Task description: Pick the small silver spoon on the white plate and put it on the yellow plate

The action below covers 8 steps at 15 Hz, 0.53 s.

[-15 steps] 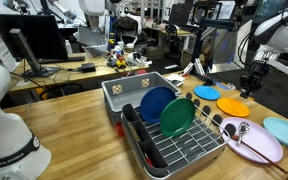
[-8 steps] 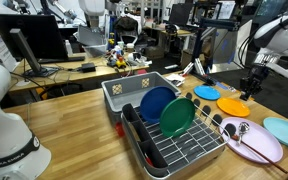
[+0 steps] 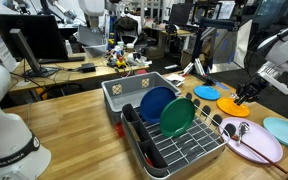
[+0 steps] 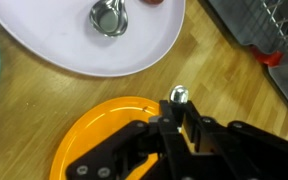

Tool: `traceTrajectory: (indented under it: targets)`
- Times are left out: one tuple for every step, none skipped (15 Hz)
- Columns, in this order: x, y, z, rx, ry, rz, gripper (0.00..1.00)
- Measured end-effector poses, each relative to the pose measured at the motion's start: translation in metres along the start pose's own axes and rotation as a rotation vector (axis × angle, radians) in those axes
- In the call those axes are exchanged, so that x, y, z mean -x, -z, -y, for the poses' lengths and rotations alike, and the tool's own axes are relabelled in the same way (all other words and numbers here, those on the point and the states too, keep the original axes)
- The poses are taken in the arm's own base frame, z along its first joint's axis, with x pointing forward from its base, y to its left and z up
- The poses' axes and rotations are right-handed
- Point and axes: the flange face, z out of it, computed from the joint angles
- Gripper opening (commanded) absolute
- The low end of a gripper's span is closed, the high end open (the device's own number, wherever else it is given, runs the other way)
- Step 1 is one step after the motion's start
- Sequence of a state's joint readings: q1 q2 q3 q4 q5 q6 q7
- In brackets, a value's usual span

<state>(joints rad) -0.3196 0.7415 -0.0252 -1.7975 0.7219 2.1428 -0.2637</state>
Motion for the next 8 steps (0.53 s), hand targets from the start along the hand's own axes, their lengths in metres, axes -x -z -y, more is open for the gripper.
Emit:
traceTrajectory:
  targets:
    - [-0.002, -0.005, -0.005, -0.02, -0.05, -0.013, 0.04]
    - [-0.003, -0.011, -0.008, -0.042, -0.103, -0.02, 0.04]
    - [-0.003, -0.018, -0.012, -0.063, -0.154, -0.022, 0.04]
    - [-0.003, -0.025, -0.016, -0.085, -0.204, -0.02, 0.04]
    - [-0.003, -0.032, -0.019, -0.105, -0.249, -0.016, 0.04]
    - [-0.003, -0.038, -0.022, -0.123, -0.29, -0.012, 0.04]
    - [-0.003, -0.044, -0.023, -0.138, -0.323, -0.006, 0.04]
    - [-0.002, -0.051, -0.023, -0.149, -0.347, 0.0, 0.04]
